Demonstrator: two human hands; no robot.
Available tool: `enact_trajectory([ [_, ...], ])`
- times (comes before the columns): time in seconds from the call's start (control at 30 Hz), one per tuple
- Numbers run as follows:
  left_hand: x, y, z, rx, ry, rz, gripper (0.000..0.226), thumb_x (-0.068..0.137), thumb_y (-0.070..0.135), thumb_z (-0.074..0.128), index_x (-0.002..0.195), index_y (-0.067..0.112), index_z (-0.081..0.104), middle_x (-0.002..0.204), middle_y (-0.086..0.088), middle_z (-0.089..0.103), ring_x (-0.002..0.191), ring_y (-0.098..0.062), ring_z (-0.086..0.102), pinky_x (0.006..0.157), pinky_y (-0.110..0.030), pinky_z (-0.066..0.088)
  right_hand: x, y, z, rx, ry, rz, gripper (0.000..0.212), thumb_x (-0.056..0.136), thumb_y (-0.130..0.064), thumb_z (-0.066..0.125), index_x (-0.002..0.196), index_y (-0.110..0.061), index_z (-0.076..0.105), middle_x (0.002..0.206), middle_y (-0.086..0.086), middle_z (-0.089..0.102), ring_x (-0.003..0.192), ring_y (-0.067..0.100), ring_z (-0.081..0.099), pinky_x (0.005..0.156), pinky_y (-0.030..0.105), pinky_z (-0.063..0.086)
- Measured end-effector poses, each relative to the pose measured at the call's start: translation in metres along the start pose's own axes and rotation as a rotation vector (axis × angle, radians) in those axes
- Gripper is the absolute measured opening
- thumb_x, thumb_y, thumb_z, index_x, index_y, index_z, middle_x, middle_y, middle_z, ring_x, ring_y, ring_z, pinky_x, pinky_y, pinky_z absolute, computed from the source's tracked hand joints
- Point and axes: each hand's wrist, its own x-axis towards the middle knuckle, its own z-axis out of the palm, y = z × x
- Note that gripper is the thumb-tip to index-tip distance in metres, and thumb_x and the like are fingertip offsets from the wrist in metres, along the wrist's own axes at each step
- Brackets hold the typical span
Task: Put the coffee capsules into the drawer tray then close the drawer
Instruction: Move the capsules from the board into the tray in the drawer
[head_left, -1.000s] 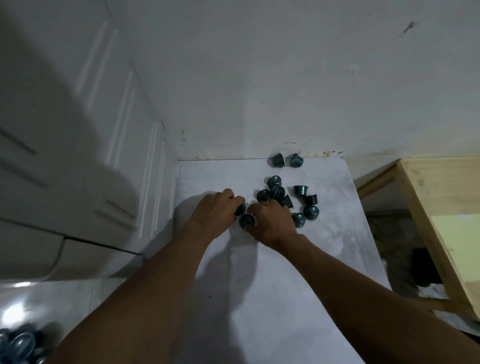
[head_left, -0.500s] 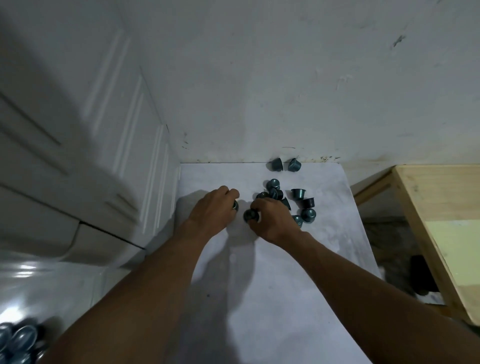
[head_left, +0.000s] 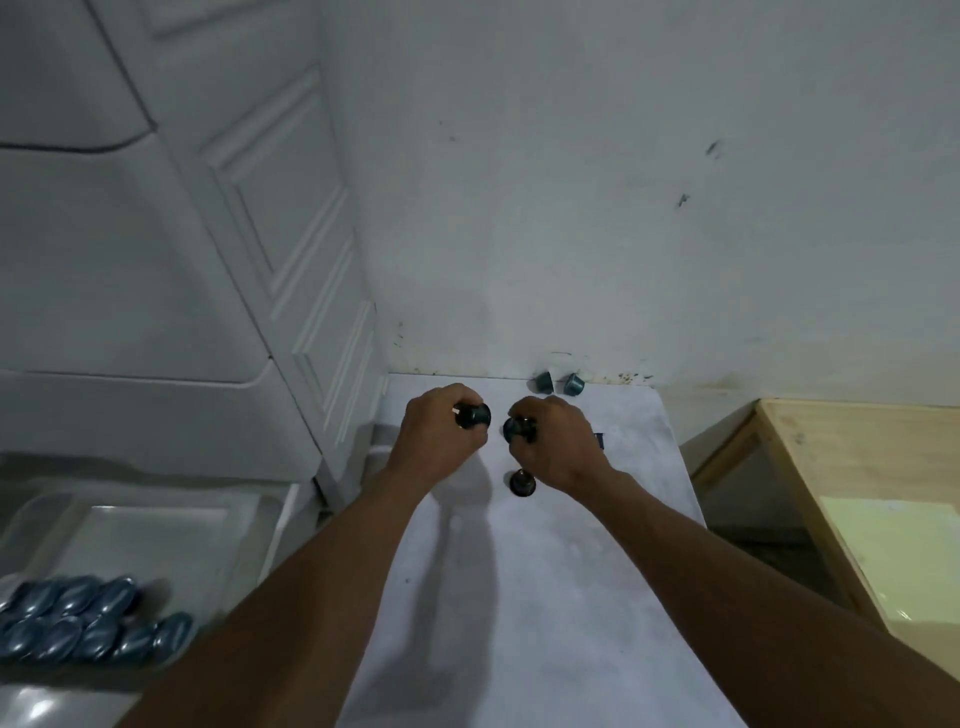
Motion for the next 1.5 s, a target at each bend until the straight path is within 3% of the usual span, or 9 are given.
enact_trajectory([
  [0.2,-0.054,0.029,-0.011,-0.105,0.132,-0.044,0.030,0.069,0.016,0.080,0.095,0.019,0.065,0.089,0.002,0.066,0.081,-0.015,0.064,0.074,-0.023,0.050,-0.047,-0.005,-0.025,0.044,0.080,-0.065,0.027,0.073,-0.010,0.061,0.100,-0.013,0.059,0.095,0.011,0.059,0.082,0.024,0.052,0.066,0.026,0.036],
  [0.37,-0.109,0.040,-0.025,-0.012,0.183,0.001,0.034,0.075,0.023,0.075,0.108,0.022,0.067,0.101,-0.003,0.066,0.092,-0.014,0.060,0.086,-0.025,0.046,-0.092,-0.015,-0.034,0.109,0.099,-0.180,0.044,0.077,-0.012,0.062,0.120,-0.020,0.059,0.104,0.009,0.058,0.092,0.021,0.054,0.076,0.021,0.035],
  [0.47,-0.140,0.047,-0.036,-0.031,0.222,-0.016,0.027,0.073,0.022,0.077,0.098,0.019,0.067,0.088,0.001,0.065,0.082,-0.014,0.060,0.077,-0.024,0.049,-0.115,-0.031,-0.037,0.143,0.105,-0.209,0.037,0.078,-0.011,0.063,0.115,-0.016,0.058,0.090,0.000,0.050,0.093,0.020,0.050,0.074,0.023,0.034],
  [0.6,-0.177,0.052,-0.059,-0.081,0.314,-0.053,0.027,0.070,0.022,0.081,0.090,0.017,0.064,0.077,0.008,0.062,0.069,-0.001,0.057,0.061,-0.007,0.043,-0.133,-0.055,-0.030,0.184,0.114,-0.259,0.030,0.077,-0.022,0.069,0.099,-0.018,0.050,0.083,0.001,0.052,0.084,0.018,0.047,0.061,0.024,0.030],
  [0.73,-0.203,0.044,-0.085,-0.035,0.378,-0.089,0.027,0.069,0.030,0.080,0.084,0.019,0.062,0.074,0.006,0.065,0.069,-0.010,0.062,0.064,-0.020,0.049,-0.146,-0.087,-0.021,0.178,0.104,-0.297,0.030,0.076,-0.030,0.071,0.090,-0.018,0.048,0.084,0.001,0.059,0.076,0.019,0.053,0.063,0.029,0.037],
  [0.93,-0.230,0.023,-0.134,0.066,0.480,-0.107,0.018,0.067,0.021,0.075,0.081,0.016,0.064,0.075,0.004,0.067,0.072,-0.013,0.063,0.067,-0.024,0.049,-0.160,-0.139,-0.002,0.193,0.085,-0.372,0.022,0.076,-0.025,0.069,0.081,-0.016,0.050,0.079,0.002,0.062,0.076,0.021,0.059,0.064,0.034,0.044],
  [1.07,-0.246,0.004,-0.167,0.166,0.446,-0.089,0.028,0.072,0.016,0.072,0.099,0.015,0.065,0.089,0.003,0.068,0.076,-0.008,0.057,0.069,-0.017,0.038,-0.166,-0.176,0.018,0.211,0.080,-0.414,0.022,0.075,-0.020,0.070,0.087,-0.015,0.053,0.083,0.003,0.063,0.077,0.022,0.060,0.067,0.039,0.050],
  [1.23,-0.268,-0.040,-0.220,0.180,0.395,-0.092,0.036,0.074,0.014,0.076,0.109,0.010,0.065,0.106,-0.005,0.068,0.086,-0.011,0.056,0.080,-0.021,0.042,-0.178,-0.234,0.057,0.212,0.094,-0.424,0.027,0.076,-0.020,0.071,0.099,-0.011,0.060,0.092,0.008,0.066,0.082,0.023,0.061,0.076,0.042,0.053],
  [1.5,-0.283,-0.107,-0.278,0.055,0.334,-0.114,0.042,0.076,0.027,0.077,0.114,0.015,0.062,0.111,-0.001,0.065,0.094,-0.012,0.058,0.085,-0.021,0.043,-0.195,-0.293,0.115,0.177,0.119,-0.390,0.016,0.074,-0.018,0.070,0.082,-0.006,0.064,0.076,0.008,0.064,0.069,0.023,0.058,0.066,0.041,0.052],
])
